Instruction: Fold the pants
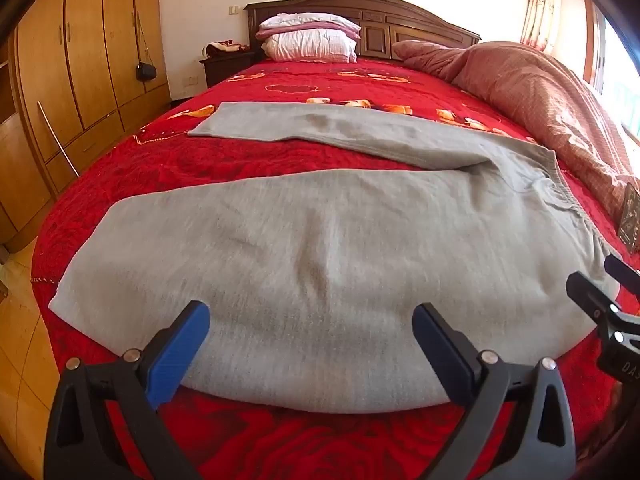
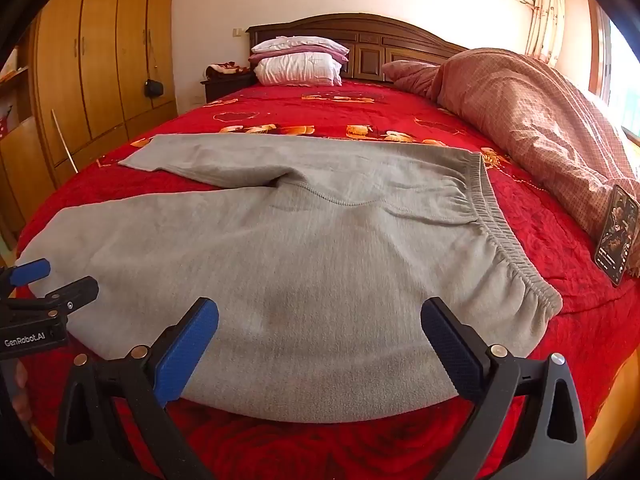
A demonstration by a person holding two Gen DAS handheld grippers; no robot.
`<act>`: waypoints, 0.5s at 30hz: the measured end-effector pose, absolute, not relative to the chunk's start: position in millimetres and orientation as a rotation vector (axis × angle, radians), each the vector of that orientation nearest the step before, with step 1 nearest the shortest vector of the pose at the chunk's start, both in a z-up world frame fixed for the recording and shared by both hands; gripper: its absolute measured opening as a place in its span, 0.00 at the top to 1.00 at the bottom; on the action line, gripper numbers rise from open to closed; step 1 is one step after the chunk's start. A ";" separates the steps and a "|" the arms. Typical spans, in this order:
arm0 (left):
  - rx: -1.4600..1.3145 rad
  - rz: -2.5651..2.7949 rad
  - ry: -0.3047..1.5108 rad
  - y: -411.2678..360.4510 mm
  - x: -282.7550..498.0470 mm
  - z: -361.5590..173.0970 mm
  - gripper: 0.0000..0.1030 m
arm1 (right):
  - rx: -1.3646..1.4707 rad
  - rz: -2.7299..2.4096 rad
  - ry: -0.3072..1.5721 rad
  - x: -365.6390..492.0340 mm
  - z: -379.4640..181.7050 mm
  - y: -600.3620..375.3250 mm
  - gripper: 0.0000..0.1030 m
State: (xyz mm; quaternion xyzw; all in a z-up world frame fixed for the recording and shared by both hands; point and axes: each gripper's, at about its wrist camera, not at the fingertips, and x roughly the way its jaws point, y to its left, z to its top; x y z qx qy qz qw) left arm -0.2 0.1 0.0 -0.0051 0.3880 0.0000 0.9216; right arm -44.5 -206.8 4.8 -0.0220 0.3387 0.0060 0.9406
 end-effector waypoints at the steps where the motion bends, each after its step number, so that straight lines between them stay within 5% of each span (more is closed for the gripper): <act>1: -0.016 -0.003 0.795 0.2 -0.2 0.0 0.00 | -0.046 0.011 0.693 -44.2 4.9 -206.9 0.00; 15: 0.005 0.000 0.805 -2.9 2.2 -2.9 0.00 | -0.028 0.009 0.702 -43.1 1.4 -210.2 0.00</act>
